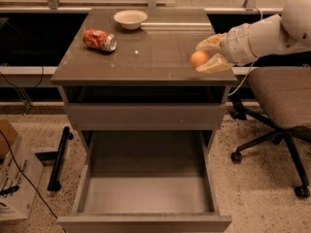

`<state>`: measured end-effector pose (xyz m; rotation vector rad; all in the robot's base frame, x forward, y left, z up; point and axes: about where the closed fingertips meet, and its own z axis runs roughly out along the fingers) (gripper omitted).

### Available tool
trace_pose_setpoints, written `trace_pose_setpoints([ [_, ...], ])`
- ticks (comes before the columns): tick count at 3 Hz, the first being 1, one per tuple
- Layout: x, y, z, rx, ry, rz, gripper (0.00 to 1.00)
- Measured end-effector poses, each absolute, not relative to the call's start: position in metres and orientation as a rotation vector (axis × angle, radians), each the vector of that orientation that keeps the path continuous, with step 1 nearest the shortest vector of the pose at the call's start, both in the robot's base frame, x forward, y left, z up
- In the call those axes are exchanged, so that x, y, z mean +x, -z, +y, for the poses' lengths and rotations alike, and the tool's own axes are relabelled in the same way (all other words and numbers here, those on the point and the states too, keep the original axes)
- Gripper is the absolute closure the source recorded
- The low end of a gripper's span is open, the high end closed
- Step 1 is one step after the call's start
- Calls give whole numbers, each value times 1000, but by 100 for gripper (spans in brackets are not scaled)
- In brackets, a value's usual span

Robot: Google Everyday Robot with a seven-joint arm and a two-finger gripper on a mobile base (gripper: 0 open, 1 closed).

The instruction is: Pick orange from middle drawer and place on counter

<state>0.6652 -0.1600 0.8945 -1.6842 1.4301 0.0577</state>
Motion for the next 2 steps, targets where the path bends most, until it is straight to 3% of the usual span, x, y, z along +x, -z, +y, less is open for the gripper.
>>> trace_pose_setpoints([
  [2,748,-883,-159,-1730,-38,1472,100],
])
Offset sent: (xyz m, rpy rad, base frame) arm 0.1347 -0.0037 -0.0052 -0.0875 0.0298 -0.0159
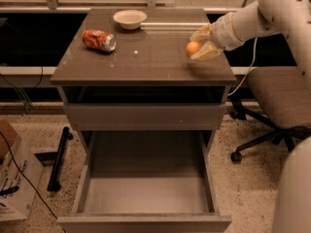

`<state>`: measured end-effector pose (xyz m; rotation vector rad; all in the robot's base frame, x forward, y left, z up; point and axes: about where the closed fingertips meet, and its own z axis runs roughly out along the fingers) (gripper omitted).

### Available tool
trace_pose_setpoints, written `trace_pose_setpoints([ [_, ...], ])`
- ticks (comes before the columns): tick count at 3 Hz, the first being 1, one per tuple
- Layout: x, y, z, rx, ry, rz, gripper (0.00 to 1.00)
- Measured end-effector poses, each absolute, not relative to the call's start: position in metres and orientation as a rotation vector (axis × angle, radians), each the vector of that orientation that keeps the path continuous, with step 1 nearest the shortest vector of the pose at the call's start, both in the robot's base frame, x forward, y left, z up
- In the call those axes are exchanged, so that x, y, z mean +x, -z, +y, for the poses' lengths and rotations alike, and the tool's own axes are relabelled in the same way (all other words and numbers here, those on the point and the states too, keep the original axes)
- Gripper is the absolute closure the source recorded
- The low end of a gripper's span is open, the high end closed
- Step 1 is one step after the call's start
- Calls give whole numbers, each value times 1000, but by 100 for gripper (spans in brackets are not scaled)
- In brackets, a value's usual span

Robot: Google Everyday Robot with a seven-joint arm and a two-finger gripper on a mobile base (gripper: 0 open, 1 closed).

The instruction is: Pick orange from middle drawer and place on counter

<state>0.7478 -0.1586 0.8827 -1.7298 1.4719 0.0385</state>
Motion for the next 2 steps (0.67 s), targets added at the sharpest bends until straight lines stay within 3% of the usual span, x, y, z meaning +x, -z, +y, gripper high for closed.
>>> trace_pose_setpoints([
  [1,779,-868,-145,-1771,-55,1489,93],
  [2,791,-857,-136,-1800,-73,1501,70],
])
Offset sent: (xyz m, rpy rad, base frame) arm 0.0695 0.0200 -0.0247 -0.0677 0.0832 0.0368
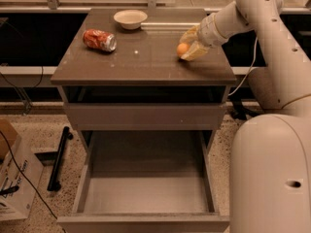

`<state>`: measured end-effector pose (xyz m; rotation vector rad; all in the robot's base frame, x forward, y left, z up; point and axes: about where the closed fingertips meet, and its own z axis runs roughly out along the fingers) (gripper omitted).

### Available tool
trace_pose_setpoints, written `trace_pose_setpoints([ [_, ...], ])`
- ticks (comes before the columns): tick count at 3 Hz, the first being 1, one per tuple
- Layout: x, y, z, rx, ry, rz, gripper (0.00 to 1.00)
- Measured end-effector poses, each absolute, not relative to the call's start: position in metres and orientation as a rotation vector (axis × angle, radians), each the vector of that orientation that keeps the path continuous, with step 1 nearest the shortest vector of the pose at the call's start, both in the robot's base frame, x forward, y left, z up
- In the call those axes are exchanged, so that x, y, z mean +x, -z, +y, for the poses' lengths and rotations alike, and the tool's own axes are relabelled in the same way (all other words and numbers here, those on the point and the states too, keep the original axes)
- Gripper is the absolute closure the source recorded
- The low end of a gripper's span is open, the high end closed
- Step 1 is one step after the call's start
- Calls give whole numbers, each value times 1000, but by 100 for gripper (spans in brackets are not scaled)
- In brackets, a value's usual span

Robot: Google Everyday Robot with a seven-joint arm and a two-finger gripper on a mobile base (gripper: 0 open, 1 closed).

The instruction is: Pick orange from middle drawer and place on counter

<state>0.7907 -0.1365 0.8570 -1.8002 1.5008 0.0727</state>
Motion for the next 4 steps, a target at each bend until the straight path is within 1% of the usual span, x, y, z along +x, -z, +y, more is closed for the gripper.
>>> trace_pose_setpoints([
  [1,798,-851,-130,-1812,-80,1506,47],
  [2,799,-848,-127,-1815,-87,1505,16],
  [3,800,-845,-125,-1818,-92,1504,0],
  [4,800,-845,-125,-1818,-92,1504,0],
])
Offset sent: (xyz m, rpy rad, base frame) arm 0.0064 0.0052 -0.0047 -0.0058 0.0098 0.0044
